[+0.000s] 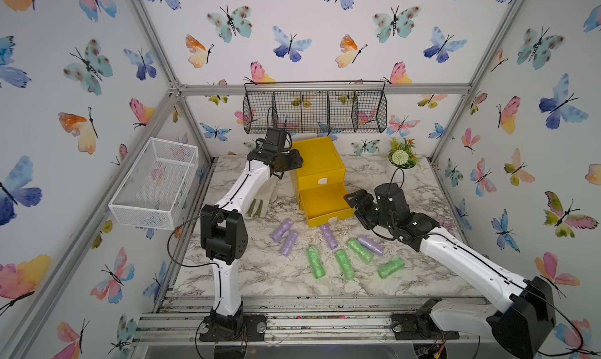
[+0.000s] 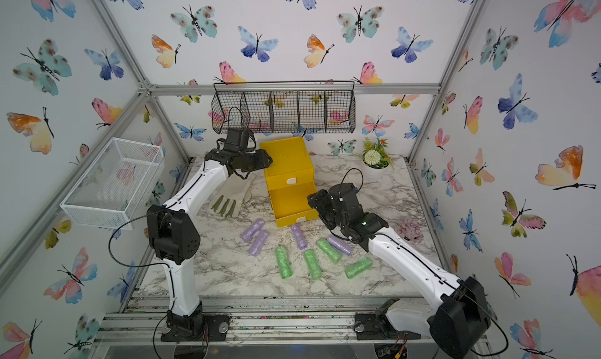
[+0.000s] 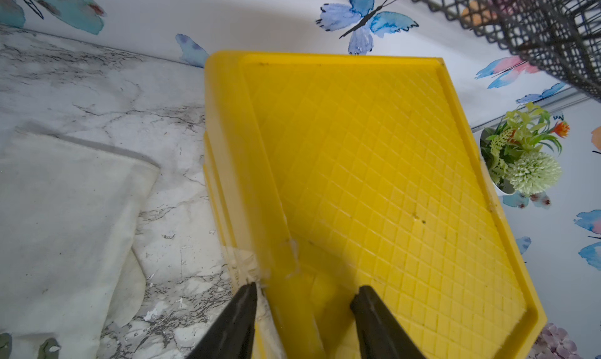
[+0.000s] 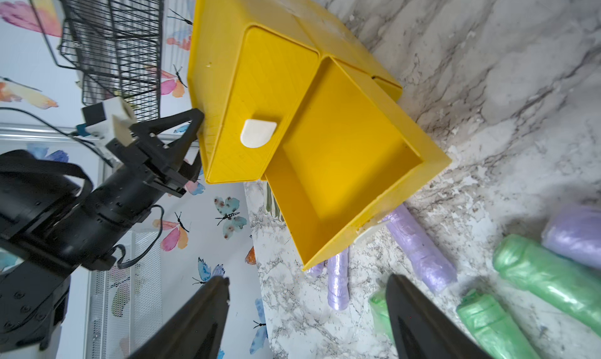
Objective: Sort the rolls of trash bags by color and place them into the drawer
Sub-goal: Open the drawer in the storage box, then pick up the roll of trash bags from the center of the board.
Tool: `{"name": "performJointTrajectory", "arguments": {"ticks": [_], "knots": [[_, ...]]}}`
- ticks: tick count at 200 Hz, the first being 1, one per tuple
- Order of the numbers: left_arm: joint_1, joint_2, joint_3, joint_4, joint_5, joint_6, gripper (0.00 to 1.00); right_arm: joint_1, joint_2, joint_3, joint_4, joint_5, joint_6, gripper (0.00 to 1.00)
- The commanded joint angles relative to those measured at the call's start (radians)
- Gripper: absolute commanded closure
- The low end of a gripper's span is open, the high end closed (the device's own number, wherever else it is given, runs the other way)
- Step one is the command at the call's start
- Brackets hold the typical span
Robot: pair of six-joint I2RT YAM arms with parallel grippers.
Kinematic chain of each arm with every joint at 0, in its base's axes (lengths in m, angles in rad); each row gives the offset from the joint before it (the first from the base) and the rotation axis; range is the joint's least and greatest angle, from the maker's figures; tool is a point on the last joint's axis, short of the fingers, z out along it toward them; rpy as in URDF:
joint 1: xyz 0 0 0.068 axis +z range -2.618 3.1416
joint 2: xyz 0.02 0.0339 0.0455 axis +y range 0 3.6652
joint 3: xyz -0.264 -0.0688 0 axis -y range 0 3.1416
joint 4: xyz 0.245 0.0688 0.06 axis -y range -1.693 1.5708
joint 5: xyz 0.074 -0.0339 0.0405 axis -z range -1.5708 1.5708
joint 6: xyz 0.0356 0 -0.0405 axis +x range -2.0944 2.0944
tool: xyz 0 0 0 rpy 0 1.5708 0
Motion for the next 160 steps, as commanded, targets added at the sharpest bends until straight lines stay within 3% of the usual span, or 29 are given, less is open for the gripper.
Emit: {"name": "performJointTrajectory", "arguments": {"ticks": [1, 40, 62, 118, 160], "knots": [[-0.017, -0.091, -0.016, -0.052, 0.024, 0.025, 0.43, 0.003, -0.064, -0.031, -0.059, 0.058, -0.162, 0.17], [-0.017, -0.235, -0.036, -0.027, 0.021, 0.038, 0.38, -0.01, -0.109, 0.005, -0.22, 0.117, -0.28, 0.15], [-0.017, -0.349, -0.114, -0.021, -0.02, 0.055, 0.39, -0.012, -0.115, 0.024, -0.306, 0.137, -0.333, 0.16], [0.005, -0.788, -0.649, 0.144, -0.103, 0.094, 0.41, -0.015, -0.18, -0.069, -0.362, 0.106, -0.408, 0.21], [0.021, -0.988, -0.915, 0.111, -0.162, 0.067, 0.42, -0.018, -0.227, -0.158, -0.44, 0.192, -0.265, 0.22]]}}
